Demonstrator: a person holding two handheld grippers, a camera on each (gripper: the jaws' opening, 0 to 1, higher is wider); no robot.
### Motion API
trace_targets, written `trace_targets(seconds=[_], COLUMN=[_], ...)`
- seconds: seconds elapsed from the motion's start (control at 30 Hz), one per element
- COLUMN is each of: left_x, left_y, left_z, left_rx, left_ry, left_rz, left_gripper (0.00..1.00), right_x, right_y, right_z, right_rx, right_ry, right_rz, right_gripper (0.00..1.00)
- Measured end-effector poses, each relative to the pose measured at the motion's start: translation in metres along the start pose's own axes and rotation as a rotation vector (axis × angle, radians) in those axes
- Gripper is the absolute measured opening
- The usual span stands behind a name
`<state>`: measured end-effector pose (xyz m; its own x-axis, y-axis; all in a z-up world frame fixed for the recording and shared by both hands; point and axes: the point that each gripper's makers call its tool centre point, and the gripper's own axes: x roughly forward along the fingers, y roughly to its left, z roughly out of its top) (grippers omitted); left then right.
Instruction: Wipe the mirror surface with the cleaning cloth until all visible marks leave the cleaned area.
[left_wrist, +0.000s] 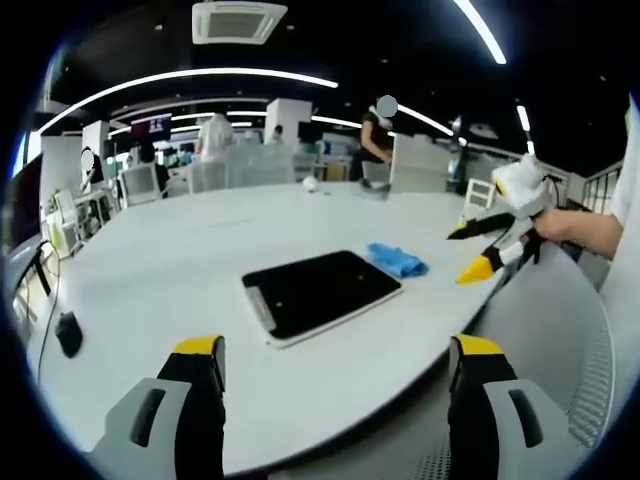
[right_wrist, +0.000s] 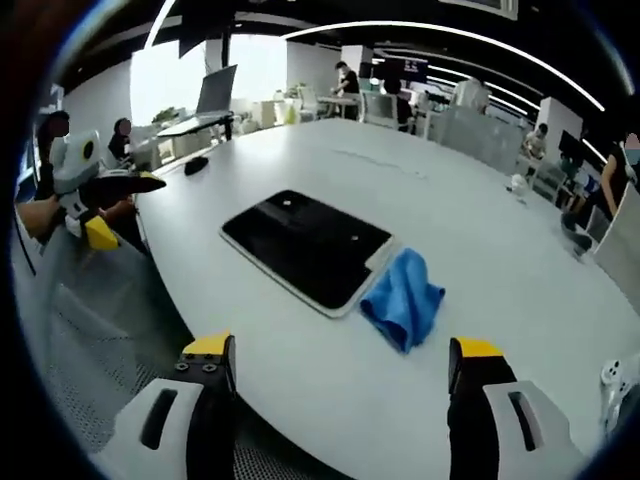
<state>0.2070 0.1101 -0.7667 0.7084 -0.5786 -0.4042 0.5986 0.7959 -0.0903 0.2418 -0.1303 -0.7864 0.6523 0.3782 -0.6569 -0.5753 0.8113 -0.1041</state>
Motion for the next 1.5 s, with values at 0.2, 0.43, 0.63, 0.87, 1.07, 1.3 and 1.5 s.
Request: trace_targets(seconds=[0.2,0.43,0.63,0.87,1.07,1.3,1.5], left_x=[-0.001,-0.002,0.001,0.002,0.001,0.001,0.001], left_y=[0.0,0.003,0.001,-0.001,0.002,0.005,0.006], left_z=[0.0,0.003,0.002,0.001,0.001,0.003,0.004], left_rx=[0.0,-0.009,-0.044,-0.056,-0.061,-0.073,-0.076], left_ry=[-0.005,-0.027,-0.033,-0.032,-0.035,-0.056,-0.052], left_rz=[0.006,0.021,0.002,-0.016,0.004,0.019,0.026], left_gripper=[0.93,0.96,0.99,0.99,0.99,0.99,0.99], right_x=[-0.017,-0.028,-0.034,-0.035,-0.036,-0.035,-0.036], right_y=[0.004,-0.004,-0.011,-0.016,-0.018,-0.018,-0.02], right_z=[0.001,-0.021,-0.032,-0.029,-0.026,-0.026,-0.025], right_rx=[0.052,0.151,0.207,0.248,0.292,0.285,0.291], right_ry=[-0.057,-0.098,-0.121,-0.194,-0.249,-0.245,-0.249], right_rz=[-0.012,-0.048,-0.07,-0.098,-0.1,-0.095,-0.109], right_gripper=[0.91,0.93,0.97,1.0,1.0,0.99,0.99])
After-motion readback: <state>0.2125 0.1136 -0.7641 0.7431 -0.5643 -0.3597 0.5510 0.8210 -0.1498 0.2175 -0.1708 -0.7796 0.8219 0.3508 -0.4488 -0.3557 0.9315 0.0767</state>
